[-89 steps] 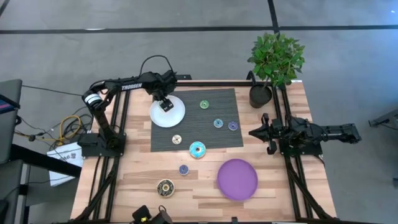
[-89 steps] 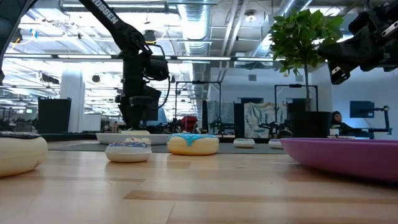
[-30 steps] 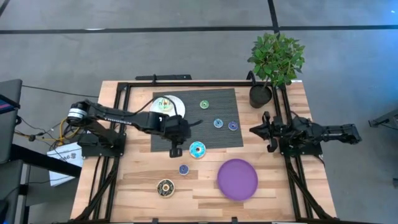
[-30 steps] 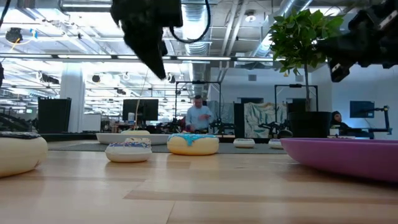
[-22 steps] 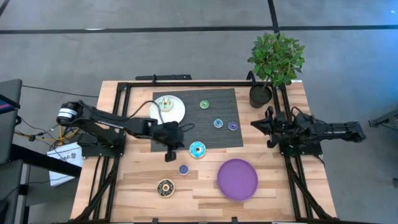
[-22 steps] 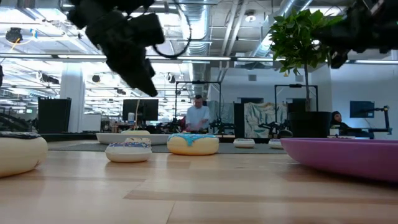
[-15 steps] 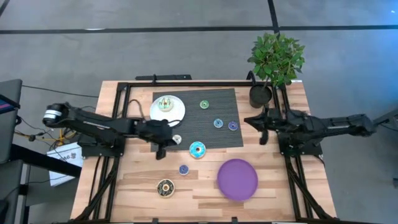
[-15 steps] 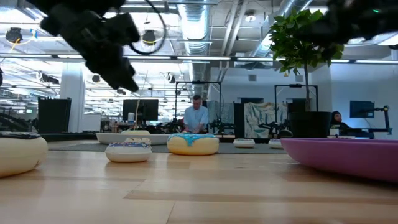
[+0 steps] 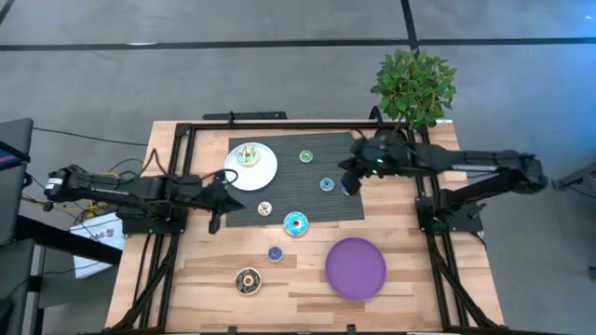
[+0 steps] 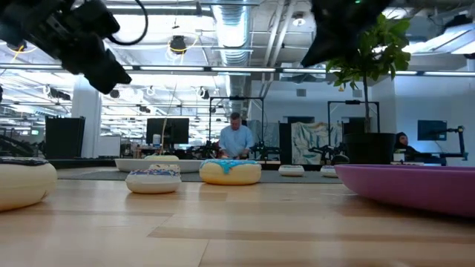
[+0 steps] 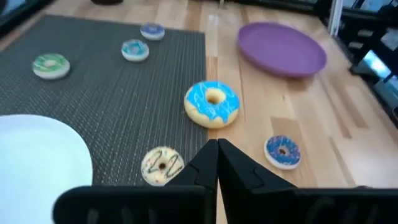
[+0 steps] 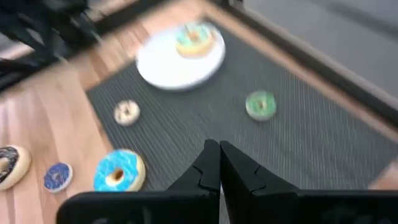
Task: Pick & Place donuts
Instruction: Put the top small blue donut on the purple plate
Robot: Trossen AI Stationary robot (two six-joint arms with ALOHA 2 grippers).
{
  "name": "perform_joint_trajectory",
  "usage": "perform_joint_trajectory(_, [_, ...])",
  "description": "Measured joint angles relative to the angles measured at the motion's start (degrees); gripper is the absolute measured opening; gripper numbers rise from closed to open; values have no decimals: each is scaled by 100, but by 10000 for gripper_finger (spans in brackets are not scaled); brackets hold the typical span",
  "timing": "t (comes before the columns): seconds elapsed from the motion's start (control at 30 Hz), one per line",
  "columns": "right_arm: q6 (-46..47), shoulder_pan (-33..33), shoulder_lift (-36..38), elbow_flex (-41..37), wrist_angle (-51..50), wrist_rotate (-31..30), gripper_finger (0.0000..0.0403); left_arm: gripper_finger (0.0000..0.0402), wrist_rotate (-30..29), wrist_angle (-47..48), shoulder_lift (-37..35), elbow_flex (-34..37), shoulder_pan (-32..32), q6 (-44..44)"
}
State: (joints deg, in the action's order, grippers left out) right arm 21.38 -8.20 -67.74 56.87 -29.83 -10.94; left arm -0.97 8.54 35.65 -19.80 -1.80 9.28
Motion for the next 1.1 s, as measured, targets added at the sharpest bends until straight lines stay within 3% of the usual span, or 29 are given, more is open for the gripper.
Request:
perform_joint_trajectory(0.2, [275, -174, -877, 824, -1348, 336, 0, 0, -39, 153, -371, 17, 0, -19])
perform_joint_trajectory(0.5, [538, -261, -1209, 626, -1933, 467, 10, 0, -252, 167, -380, 17, 0, -136])
perform_joint_trajectory(0.77, [880, -322, -964, -124, -1841, 476, 86, 0, -439, 285, -379, 17, 2, -133])
perform_joint_trajectory(1.1, [1110, -320, -938, -182, -1765, 427, 198, 0, -446, 275, -380, 17, 2, -129])
